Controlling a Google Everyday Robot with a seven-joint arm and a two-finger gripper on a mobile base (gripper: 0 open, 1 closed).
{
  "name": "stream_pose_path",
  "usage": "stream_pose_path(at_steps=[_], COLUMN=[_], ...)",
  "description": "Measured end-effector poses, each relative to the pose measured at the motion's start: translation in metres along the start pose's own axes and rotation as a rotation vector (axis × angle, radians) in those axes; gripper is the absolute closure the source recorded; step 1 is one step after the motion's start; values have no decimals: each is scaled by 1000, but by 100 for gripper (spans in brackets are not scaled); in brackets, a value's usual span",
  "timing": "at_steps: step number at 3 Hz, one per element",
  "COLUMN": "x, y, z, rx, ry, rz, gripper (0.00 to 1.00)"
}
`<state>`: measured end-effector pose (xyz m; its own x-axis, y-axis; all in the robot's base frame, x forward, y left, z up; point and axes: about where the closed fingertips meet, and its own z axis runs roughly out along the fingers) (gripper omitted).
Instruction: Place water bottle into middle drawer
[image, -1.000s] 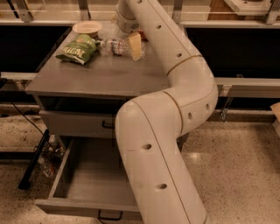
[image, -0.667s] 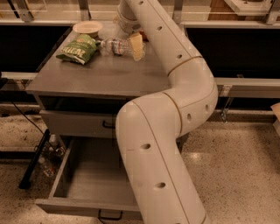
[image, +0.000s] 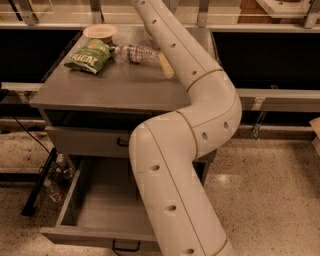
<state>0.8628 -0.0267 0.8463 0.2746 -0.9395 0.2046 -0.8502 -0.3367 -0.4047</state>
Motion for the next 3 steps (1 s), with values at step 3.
stream_pose_path(at_steps=[3], x=[2], y=[-7], z=[-10], rx=[67], ry=[-92], rz=[4], gripper=[0])
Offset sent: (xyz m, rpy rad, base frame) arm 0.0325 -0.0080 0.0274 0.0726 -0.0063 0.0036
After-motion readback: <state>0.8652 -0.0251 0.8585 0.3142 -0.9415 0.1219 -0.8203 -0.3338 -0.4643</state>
